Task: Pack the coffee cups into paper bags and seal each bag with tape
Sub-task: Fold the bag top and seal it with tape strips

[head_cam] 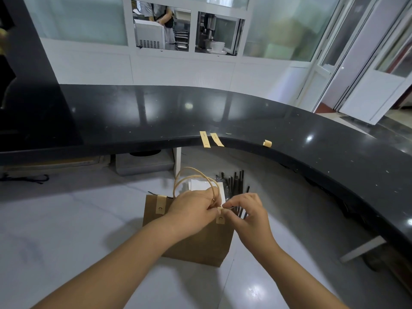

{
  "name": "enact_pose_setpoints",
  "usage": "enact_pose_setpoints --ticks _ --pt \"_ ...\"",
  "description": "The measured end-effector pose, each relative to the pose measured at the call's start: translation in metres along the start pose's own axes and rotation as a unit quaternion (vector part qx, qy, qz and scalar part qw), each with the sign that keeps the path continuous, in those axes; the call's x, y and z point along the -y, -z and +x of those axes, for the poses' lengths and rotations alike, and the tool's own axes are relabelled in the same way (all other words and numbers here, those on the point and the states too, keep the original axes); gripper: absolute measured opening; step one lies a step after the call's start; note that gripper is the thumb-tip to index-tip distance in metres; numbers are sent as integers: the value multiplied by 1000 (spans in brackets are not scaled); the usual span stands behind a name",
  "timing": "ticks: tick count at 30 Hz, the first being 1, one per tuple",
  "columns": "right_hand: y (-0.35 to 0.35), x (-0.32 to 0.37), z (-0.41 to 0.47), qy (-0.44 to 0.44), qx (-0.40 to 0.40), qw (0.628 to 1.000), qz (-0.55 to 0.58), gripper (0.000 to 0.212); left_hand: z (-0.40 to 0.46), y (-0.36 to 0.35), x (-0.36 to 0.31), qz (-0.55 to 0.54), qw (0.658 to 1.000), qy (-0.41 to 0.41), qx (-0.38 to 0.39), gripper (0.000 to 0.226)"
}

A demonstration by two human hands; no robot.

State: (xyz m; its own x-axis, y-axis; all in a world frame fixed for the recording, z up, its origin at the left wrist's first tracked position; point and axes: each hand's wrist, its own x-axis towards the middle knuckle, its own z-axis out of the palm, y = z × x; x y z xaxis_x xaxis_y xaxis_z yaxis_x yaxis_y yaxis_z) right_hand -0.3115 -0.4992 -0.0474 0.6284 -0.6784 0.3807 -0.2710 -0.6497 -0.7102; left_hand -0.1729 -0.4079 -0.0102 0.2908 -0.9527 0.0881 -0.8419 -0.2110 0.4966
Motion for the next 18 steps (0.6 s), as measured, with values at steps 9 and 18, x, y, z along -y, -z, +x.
enact_pose_setpoints --ticks 9,18 --pt "0 4 3 -53 24 998 22 29 -2 -4 0 -2 999 5 -36 10" --pt "9 2 11 -25 105 989 -99 10 -1 -2 0 0 1000 15 0 9"
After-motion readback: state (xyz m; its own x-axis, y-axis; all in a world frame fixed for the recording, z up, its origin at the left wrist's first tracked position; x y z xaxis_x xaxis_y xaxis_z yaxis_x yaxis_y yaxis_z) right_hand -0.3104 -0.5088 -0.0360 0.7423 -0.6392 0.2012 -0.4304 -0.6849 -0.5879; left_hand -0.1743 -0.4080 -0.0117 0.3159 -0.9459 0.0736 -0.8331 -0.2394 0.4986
